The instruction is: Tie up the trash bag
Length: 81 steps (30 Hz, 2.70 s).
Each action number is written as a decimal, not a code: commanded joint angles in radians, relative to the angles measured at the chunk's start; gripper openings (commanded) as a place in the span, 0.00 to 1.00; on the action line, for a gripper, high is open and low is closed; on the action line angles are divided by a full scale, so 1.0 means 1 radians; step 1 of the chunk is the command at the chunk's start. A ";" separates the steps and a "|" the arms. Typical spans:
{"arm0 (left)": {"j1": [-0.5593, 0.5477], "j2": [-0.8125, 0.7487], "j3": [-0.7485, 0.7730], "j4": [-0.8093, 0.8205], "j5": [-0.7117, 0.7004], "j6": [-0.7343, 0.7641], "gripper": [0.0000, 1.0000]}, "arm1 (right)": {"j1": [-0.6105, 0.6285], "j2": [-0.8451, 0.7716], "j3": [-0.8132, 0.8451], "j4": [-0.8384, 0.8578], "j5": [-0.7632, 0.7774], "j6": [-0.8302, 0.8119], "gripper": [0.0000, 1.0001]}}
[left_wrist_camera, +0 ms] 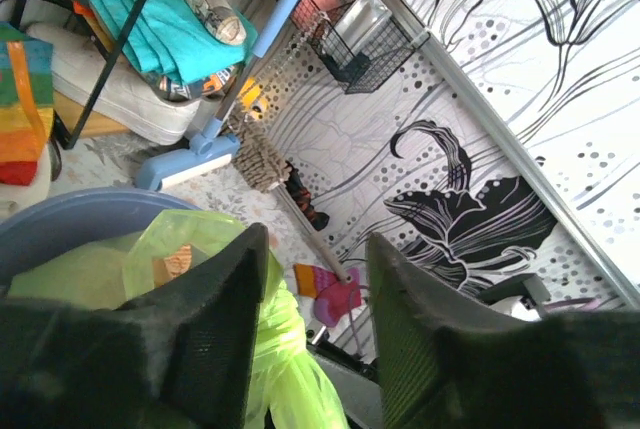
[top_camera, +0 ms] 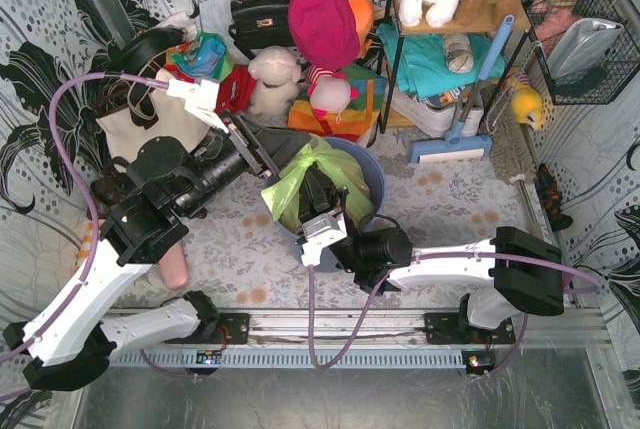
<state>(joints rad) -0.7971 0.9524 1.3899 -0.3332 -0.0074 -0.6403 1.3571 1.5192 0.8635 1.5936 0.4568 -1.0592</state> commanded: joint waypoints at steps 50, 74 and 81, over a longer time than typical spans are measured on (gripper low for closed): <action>-0.004 0.062 0.015 -0.060 -0.039 -0.053 0.12 | 0.004 -0.030 -0.014 0.098 -0.012 0.028 0.00; -0.004 0.118 0.068 -0.031 -0.054 -0.008 0.35 | 0.004 -0.037 -0.021 0.098 -0.016 0.034 0.00; -0.004 0.125 0.067 -0.053 -0.070 0.002 0.35 | 0.005 -0.039 -0.021 0.098 -0.017 0.031 0.00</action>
<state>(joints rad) -0.7971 1.0767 1.4303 -0.4072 -0.0677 -0.6636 1.3590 1.5116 0.8463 1.5936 0.4519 -1.0367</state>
